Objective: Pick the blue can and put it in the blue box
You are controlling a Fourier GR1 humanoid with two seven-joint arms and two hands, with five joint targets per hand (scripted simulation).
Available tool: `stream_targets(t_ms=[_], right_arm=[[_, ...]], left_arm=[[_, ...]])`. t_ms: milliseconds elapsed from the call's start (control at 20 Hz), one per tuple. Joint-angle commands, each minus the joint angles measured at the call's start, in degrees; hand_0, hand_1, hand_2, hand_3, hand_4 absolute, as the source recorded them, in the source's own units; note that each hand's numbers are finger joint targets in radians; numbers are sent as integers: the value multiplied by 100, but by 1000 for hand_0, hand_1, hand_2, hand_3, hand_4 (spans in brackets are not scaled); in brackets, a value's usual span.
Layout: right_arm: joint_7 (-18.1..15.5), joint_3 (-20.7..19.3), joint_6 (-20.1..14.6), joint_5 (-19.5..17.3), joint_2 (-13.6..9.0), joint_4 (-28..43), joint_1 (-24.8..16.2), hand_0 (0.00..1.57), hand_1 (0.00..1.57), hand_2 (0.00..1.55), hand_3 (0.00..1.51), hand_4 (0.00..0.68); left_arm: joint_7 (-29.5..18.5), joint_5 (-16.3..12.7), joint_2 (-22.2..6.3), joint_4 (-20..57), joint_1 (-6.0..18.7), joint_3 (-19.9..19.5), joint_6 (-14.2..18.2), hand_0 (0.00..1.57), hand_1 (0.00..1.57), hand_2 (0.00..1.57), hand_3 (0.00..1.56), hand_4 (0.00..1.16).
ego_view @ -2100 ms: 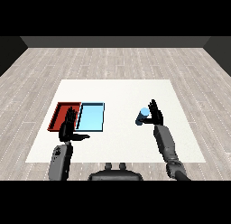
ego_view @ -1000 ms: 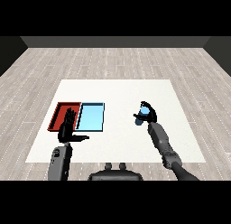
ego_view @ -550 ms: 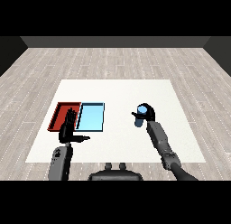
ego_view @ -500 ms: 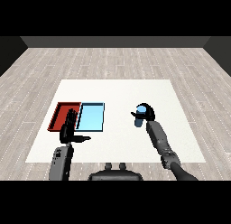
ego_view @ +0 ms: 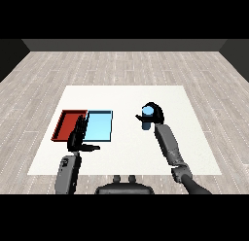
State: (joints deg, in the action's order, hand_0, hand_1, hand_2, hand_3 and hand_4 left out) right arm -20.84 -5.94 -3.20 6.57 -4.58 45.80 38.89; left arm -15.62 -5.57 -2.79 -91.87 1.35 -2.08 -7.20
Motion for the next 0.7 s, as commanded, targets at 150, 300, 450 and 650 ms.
stream_targets(t_ms=[150,300,450,650], right_arm=[[351,394,-160,-144,242,1156,-263,1479,1479,1454,1430,641],[688,731,-361,-276,441,2093,-890,1479,1479,1454,1430,641],[1284,1176,-489,-186,452,3247,-1532,1479,1479,1454,1430,641],[1121,1323,-629,-257,455,3099,-1606,1493,1493,1468,1443,631]], left_arm=[[371,-184,270,279,166,393,2,0,0,0,0,0],[627,-430,274,202,263,631,45,0,0,0,0,0],[641,-441,276,198,288,698,129,0,0,0,0,0],[784,-748,277,284,370,752,18,0,0,0,0,0]])
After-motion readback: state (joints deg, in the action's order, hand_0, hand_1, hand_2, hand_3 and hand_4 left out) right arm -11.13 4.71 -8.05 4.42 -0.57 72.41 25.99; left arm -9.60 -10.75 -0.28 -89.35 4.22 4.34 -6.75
